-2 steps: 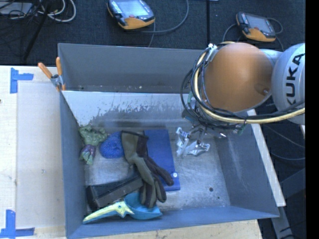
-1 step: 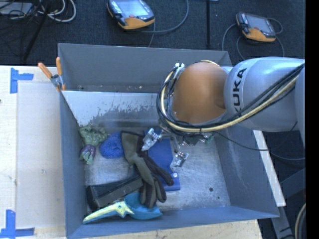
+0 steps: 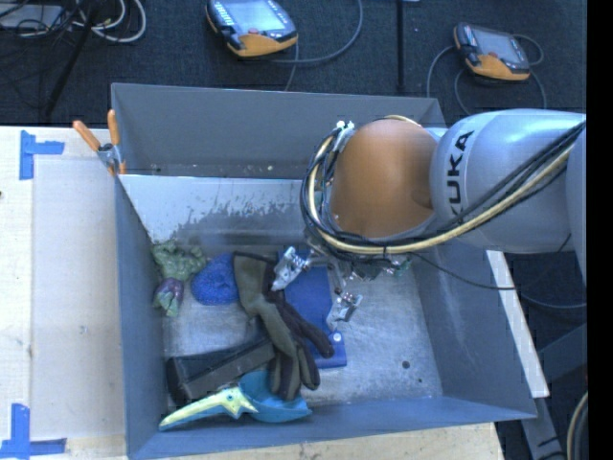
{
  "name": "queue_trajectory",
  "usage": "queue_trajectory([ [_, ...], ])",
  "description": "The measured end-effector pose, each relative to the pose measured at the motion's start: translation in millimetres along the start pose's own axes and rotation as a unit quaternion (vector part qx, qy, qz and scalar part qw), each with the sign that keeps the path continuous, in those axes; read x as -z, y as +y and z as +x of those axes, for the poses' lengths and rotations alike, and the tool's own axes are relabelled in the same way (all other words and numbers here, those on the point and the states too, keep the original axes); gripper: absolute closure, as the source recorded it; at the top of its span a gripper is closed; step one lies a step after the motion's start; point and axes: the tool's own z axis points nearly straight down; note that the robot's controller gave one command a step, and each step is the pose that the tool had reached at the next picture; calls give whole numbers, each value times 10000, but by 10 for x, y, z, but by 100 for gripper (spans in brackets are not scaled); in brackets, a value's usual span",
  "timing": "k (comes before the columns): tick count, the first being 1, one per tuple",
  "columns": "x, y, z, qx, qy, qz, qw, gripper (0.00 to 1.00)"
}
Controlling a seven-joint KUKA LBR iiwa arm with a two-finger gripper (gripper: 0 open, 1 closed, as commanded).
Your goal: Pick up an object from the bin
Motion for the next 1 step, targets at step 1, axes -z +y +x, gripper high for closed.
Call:
queue_trajectory([
  [1,-295,189,132,1406,-192,108,9898,100],
])
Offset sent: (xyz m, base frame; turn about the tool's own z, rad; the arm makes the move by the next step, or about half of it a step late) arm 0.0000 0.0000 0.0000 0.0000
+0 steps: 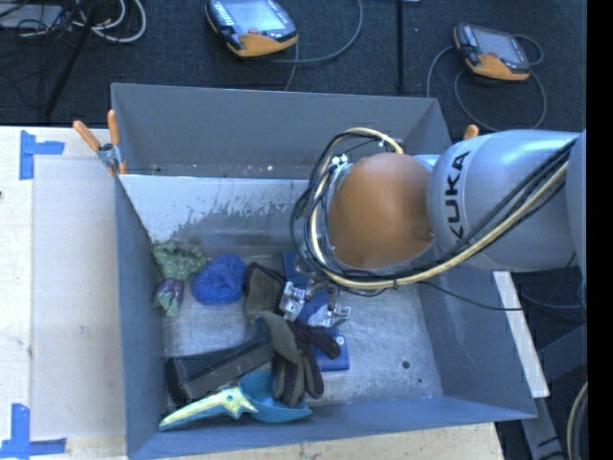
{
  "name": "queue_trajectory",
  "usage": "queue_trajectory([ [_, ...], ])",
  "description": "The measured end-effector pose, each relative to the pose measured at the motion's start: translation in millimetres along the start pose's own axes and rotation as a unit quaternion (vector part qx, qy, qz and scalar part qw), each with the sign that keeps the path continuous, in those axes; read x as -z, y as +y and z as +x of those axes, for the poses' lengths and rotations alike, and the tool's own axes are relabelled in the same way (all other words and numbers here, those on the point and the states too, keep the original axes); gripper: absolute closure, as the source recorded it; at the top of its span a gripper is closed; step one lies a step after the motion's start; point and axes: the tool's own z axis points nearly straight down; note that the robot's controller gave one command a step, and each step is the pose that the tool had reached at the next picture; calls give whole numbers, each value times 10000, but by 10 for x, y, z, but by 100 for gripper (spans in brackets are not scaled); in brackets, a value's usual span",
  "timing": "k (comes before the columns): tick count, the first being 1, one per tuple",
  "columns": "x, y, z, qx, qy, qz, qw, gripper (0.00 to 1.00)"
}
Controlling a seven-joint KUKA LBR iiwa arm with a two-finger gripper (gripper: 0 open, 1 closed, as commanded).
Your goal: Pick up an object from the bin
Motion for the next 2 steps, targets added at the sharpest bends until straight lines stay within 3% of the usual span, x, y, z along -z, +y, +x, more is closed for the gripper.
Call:
queue_trajectory([
  [1,0,0,0,-4,-1,0,10000,100],
  [2,299,-10,44,-64,139,-103,9998,100],
])
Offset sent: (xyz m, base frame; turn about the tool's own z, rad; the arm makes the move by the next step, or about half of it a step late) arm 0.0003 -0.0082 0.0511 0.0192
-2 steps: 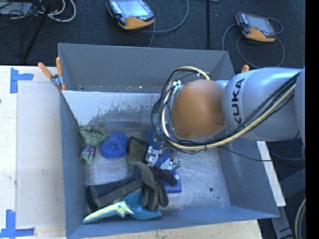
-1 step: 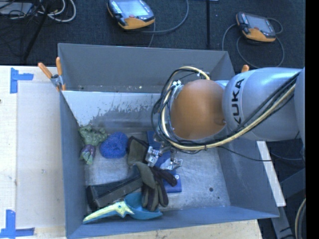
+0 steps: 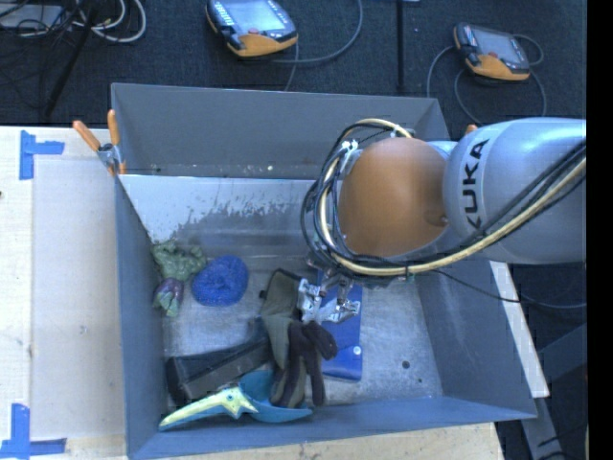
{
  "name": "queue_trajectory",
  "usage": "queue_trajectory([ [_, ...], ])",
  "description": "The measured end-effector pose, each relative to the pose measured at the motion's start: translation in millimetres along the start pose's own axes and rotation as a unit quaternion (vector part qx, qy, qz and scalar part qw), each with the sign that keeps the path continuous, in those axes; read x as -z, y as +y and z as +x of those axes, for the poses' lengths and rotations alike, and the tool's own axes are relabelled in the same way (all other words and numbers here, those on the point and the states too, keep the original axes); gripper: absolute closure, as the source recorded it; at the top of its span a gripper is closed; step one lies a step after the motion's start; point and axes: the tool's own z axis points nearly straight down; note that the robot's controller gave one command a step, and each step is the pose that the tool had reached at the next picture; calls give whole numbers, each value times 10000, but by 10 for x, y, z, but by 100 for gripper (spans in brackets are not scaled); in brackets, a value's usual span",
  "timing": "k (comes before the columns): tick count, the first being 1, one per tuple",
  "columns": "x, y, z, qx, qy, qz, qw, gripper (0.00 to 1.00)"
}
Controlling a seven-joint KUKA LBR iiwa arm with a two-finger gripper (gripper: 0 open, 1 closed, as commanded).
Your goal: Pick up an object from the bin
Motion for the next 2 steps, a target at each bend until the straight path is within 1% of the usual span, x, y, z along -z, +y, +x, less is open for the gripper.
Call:
queue_trajectory([
  [1,289,-30,-42,-30,18,4,10000,100],
  [2,641,3,-135,453,50,-57,9989,100],
])
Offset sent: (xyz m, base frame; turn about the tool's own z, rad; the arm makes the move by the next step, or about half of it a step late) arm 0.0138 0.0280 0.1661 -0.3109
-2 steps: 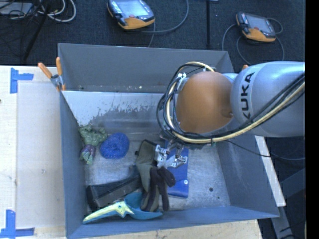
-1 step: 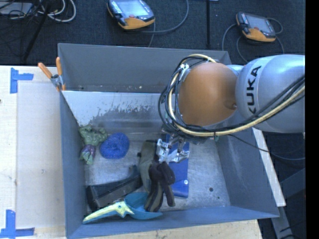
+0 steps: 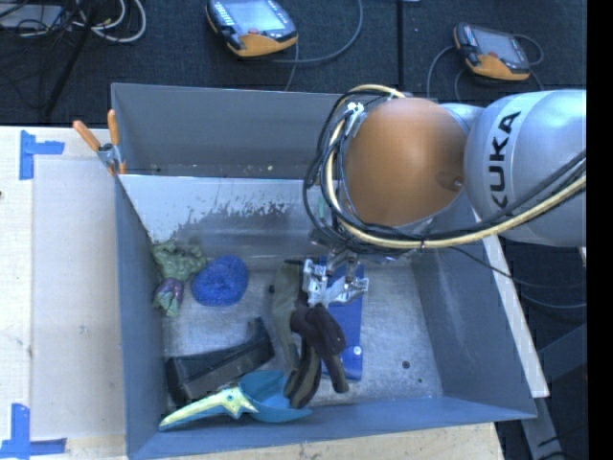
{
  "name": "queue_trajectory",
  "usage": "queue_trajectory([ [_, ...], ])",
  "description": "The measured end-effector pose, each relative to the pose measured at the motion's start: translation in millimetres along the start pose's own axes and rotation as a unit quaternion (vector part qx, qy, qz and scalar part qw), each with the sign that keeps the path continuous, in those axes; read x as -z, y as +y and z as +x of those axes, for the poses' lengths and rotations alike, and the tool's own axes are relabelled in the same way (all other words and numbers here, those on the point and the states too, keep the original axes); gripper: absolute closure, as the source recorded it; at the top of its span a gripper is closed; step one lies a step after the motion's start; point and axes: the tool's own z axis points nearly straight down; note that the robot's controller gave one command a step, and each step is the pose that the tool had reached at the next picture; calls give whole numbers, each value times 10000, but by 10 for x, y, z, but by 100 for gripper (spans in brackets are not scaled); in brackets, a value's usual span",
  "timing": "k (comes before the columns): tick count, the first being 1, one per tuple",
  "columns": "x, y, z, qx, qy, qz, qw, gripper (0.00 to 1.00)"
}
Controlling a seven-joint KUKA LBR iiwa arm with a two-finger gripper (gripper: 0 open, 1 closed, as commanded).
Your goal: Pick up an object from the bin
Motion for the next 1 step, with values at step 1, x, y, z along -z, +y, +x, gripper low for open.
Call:
queue_trajectory([
  [1,322,-107,-82,-24,-33,61,10000,100],
])
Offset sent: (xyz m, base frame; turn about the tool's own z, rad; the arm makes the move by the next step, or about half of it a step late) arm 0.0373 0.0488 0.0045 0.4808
